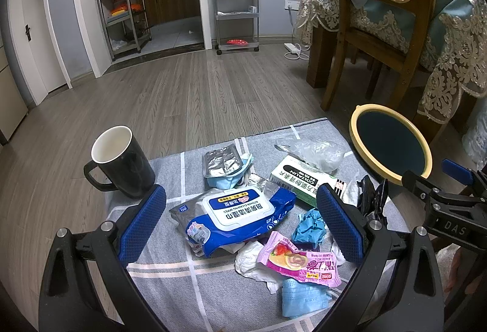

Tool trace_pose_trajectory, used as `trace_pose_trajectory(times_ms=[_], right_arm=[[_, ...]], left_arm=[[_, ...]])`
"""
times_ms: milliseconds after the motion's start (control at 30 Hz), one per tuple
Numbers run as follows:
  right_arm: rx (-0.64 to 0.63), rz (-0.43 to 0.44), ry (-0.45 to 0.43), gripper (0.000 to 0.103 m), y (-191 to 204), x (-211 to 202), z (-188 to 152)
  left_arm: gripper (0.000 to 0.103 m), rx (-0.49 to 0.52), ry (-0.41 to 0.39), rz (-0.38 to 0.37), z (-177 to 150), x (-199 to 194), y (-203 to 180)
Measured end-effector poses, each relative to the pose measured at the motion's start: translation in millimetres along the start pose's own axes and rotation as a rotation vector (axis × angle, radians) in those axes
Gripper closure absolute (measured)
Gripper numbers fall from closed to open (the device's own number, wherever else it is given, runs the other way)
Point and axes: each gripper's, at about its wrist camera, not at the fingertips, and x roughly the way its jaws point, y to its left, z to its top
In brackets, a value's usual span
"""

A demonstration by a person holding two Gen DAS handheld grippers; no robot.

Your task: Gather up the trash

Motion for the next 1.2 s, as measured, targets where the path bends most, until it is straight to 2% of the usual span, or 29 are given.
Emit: trace_pose_trajectory(times_ms=[300,400,500,667,767,933,1067,1200], right_arm=[[-0.003,-0.001,0.0,0.004,-0.3,-0.3,-0.6],[-0.001,0.001,0.001,0.004,-0.9,-0.5,-0.4],[-0.002,-0.002,0.001,0.004,-1.1,0.2,-1.2],[-0.001,-0.002,0.003,0.004,-0.6,0.2,-0.8],[0.025,0.018,0.018,0.004,-8.2,2.1,0.6],[0.108,0.026,0.039,0.004,-25.0,12.0,15.4],[0.154,0.045,0.101,0.004,-29.6,32.9,13.1],[0.124,0.066,0.198,0.005,-16.1,55.5,-1.3]], left_arm=[[0.006,0.036,-0.032,0.036,3.9,-3.7,-7.6],[0.006,0.071,-0.025,0.027,4.1,-2.7,-12.6],[0.006,0.066,-0.022,-0.023,4.0,-2.1,-11.8],[0.006,0.063,-0.039,0.006,4.3,-3.0,-8.6],[0.006,0.068,-0.047,0.019,4.7,-4.3,-4.5],[0.006,0.053,-0.042,-0.015,7.4,-4.8,0.0],[0.006,0.035,-0.03,-0.047,8.9,1.7,5.8],[0.006,0.02,-0.003,-0.025,7.8,10.8,9.9]])
